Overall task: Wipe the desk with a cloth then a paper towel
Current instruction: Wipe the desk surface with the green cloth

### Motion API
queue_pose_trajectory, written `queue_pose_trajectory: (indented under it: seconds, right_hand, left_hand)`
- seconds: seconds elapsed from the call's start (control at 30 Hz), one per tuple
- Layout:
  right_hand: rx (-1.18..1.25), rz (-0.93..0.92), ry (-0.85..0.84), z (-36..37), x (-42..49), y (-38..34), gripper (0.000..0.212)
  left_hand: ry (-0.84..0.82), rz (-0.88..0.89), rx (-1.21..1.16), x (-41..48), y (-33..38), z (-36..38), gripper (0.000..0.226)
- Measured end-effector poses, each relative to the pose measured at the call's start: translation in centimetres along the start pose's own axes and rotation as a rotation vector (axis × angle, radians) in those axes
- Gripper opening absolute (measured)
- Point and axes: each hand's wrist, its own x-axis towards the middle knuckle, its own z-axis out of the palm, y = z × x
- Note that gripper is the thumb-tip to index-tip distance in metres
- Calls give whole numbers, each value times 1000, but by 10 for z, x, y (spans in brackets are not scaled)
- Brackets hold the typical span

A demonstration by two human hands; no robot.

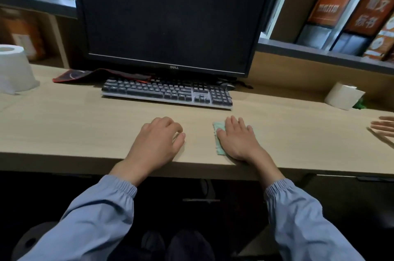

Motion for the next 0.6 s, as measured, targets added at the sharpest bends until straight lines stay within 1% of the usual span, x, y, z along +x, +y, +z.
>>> queue_pose_trajectory:
  seconds: [0.07,0.2,0.47,0.6]
  right_hand:
    - [-1,-26,-5,3,2,-23,72]
    - [-4,-81,-6,9,5,-62,72]
    - [-16,-183,-17,15,9,-137,72]
    - [-20,-223,-32,18,12,-175,72]
  left_hand:
    - [21,-13,5,-5,-13,-5,30]
    - [129,-73,-23,-16,-43,-18,26]
    - [159,-184,56,-31,-94,-45,27]
    - [199,-269,96,-39,-124,-58,28]
